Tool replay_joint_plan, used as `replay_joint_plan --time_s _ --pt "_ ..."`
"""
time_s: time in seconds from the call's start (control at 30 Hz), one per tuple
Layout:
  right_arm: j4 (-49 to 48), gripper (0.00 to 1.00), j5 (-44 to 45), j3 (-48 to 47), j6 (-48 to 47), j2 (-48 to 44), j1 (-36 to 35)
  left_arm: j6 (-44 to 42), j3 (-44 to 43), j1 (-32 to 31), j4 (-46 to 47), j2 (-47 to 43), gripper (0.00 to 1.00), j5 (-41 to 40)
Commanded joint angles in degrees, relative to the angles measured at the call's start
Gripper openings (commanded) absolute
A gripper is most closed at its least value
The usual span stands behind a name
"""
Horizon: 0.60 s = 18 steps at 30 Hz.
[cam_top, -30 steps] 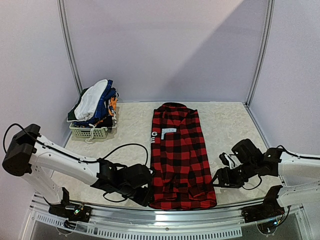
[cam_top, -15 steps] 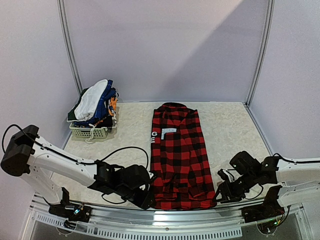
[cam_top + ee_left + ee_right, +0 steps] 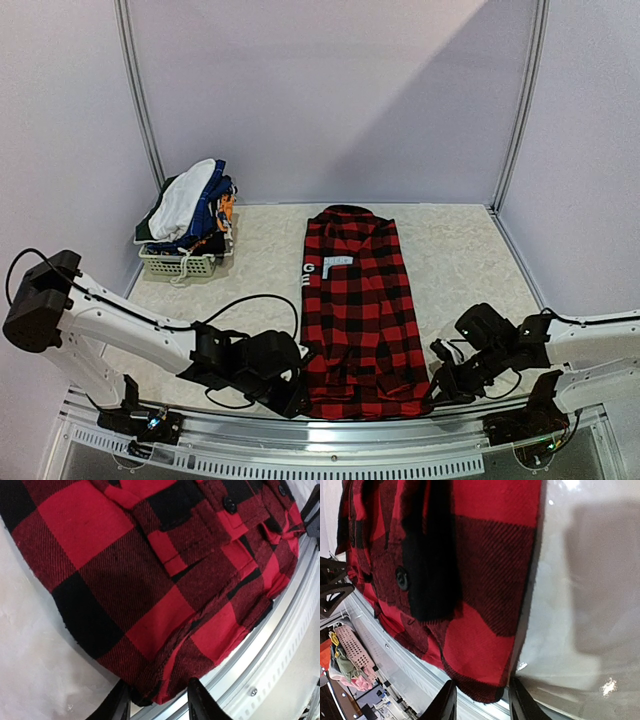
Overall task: Fold and stack the mixed laundry pile
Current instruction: Pick up the rectangle-folded shirt from the center of the board.
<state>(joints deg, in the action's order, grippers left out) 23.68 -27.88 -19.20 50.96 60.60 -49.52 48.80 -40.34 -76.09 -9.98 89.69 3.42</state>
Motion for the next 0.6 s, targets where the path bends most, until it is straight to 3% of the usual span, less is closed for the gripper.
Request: replay_joint_plan --time_s 0.0,0.2,0.3,0.57 --pt "-1.52 0.33 0.79 1.52 -0.14 1.85 -0.56 0.16 0.53 -0.99 1.22 1.82 0.35 -0.88" --pt "-2.19 0.11 1.23 0.92 -0.39 2.31 -0.56 0.34 0.14 -0.99 1.70 2.42 0.09 -1.83" --pt "-1.85 0.00 1.57 0.10 -0.64 2.29 -0.57 0.04 -0.43 -0.99 1.87 2.06 0.00 -1.86" --pt "0.74 0.00 3.09 -3.82 -1.51 1.24 -0.56 -1.12 -2.38 -0.90 -0.69 -0.79 0.00 -2.99"
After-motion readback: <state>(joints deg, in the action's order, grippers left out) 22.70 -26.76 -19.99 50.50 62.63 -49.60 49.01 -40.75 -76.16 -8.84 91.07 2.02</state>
